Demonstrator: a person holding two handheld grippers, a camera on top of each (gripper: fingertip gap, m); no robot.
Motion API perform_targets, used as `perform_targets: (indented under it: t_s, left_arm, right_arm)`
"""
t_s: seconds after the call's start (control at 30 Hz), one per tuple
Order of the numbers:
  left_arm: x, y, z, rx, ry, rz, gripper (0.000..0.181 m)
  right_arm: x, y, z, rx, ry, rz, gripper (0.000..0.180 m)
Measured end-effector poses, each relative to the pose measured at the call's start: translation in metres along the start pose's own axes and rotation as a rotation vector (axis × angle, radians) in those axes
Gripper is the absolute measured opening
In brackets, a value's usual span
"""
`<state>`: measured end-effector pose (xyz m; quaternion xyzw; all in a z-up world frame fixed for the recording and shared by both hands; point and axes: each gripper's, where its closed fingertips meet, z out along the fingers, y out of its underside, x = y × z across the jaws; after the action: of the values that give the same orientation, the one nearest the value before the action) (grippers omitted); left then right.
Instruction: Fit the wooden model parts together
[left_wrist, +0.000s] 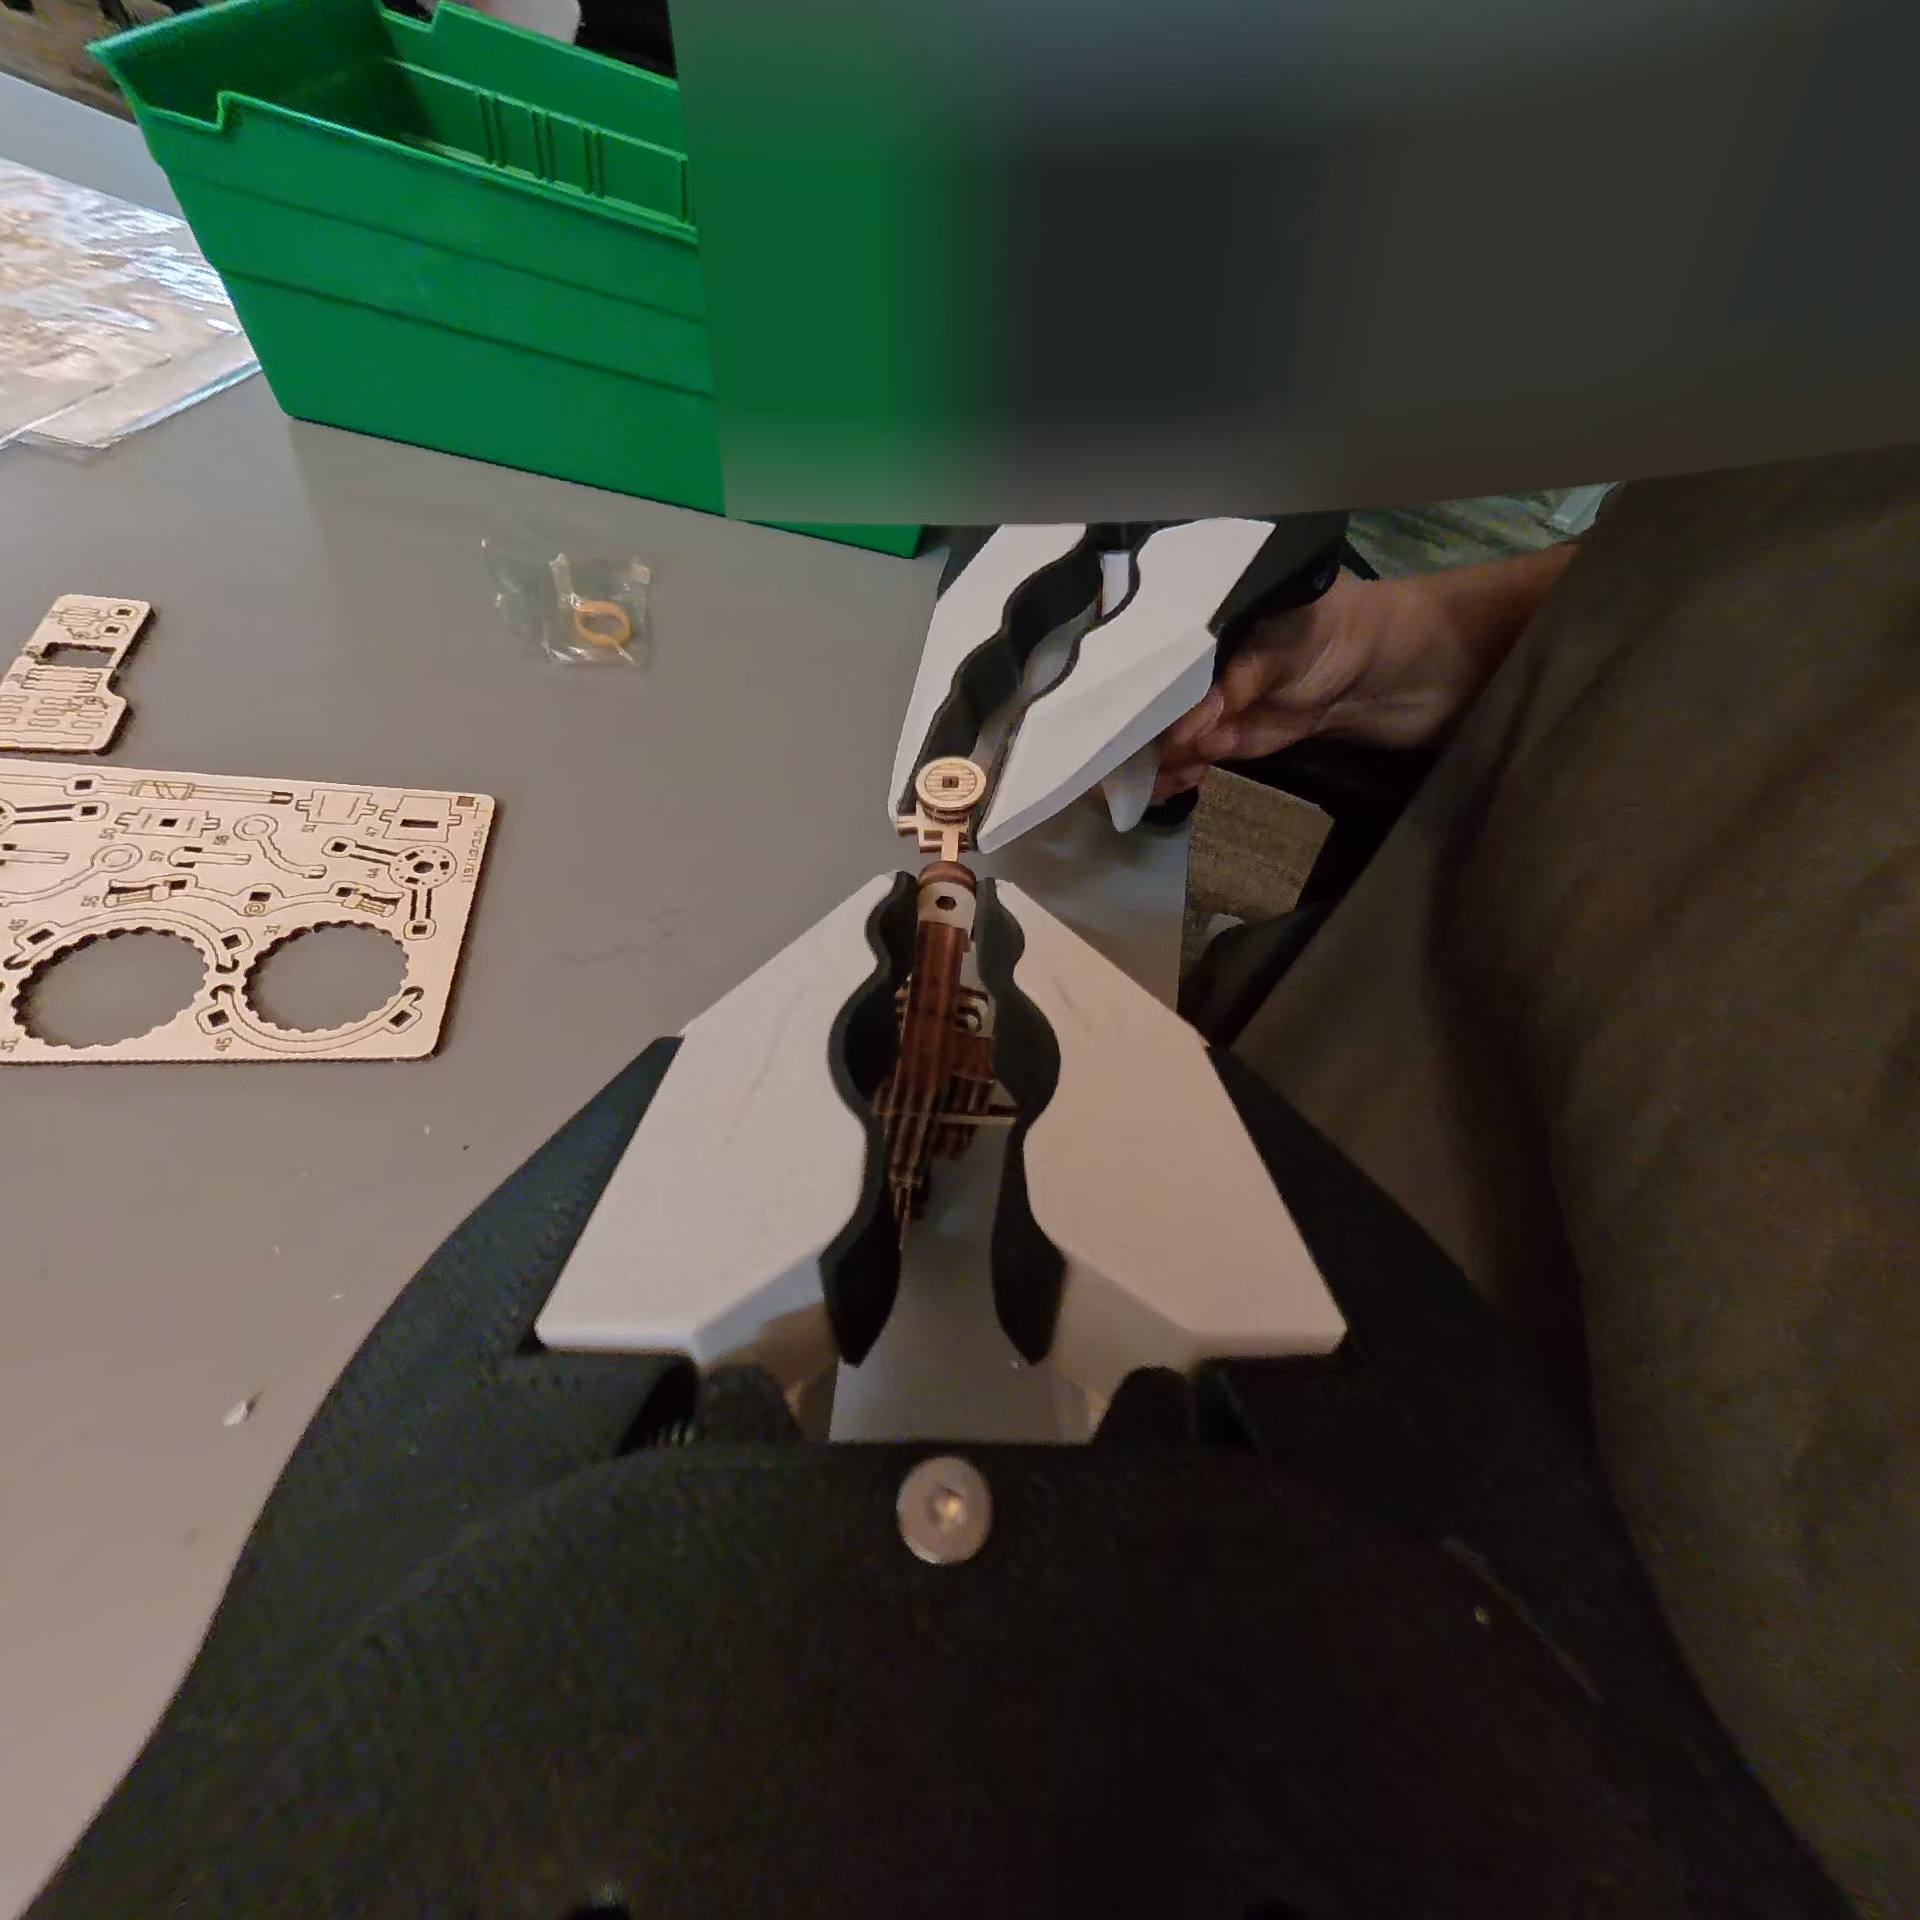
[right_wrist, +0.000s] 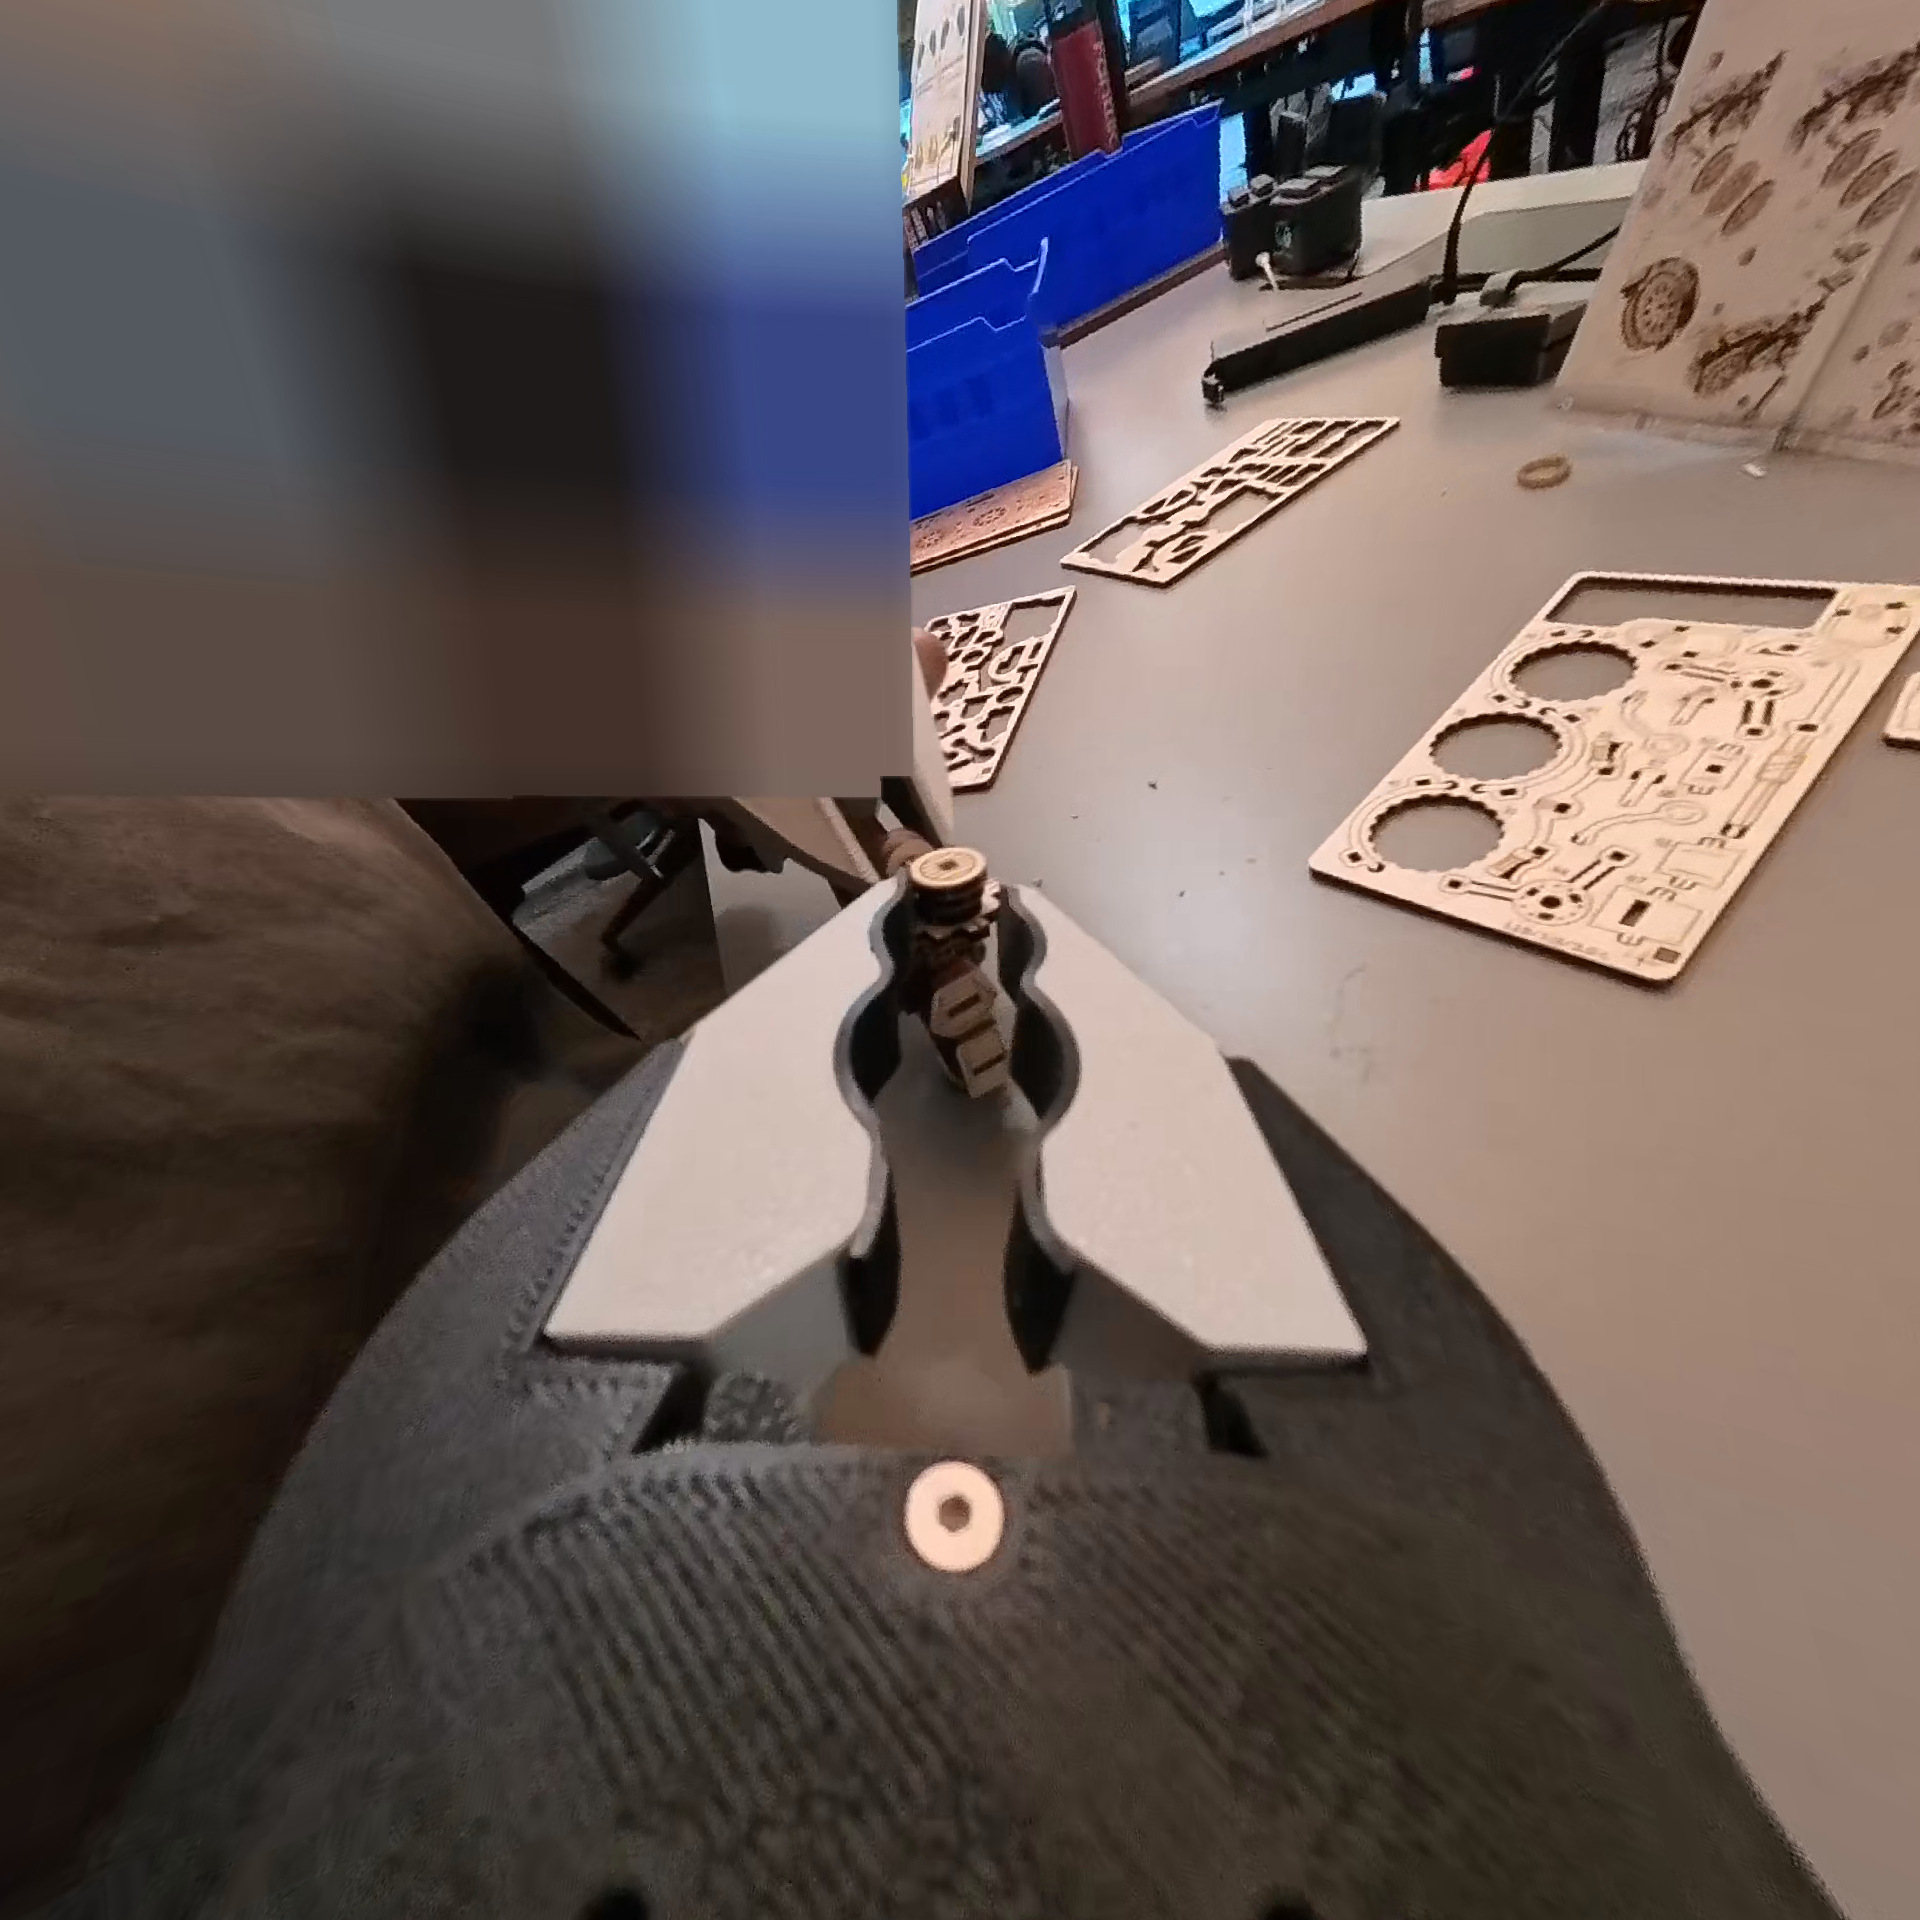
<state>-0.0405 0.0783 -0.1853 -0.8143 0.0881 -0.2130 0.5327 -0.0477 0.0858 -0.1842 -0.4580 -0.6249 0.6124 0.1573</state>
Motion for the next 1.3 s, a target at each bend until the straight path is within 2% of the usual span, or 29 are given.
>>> perform_targets:
  t_s: [0.37,0.53,0.67,0.77,1.17,1.3]
  left_arm:
    - [-0.0041,-0.0007,-0.0003,0.010,-0.018,0.000,0.010]
    - [-0.0018,-0.0002,0.0003,-0.001,-0.007,0.008,0.010]
    - [-0.0004,0.0004,0.0006,-0.026,-0.012,0.024,0.009]
    - [-0.0007,0.0006,0.0005,-0.037,-0.033,0.043,0.009]
    - [0.0002,0.0008,0.0019,-0.048,-0.047,0.056,0.009]
    - [-0.0004,0.0006,0.0011,-0.048,-0.049,0.057,0.009]
  right_arm:
    - [0.0009,0.0074,0.0048,-0.021,-0.061,0.234,0.014]
    - [0.0005,0.0063,0.0034,-0.020,-0.051,0.138,0.013]
    - [-0.0002,0.0044,0.0014,-0.081,-0.002,-0.070,0.013]
    - [-0.0005,0.0033,0.0015,-0.126,0.008,-0.153,0.014]
    - [-0.0011,0.0037,0.0017,-0.220,-0.069,0.015,0.014]
    - [-0.0011,0.0027,0.0024,-0.235,-0.045,-0.080,0.014]
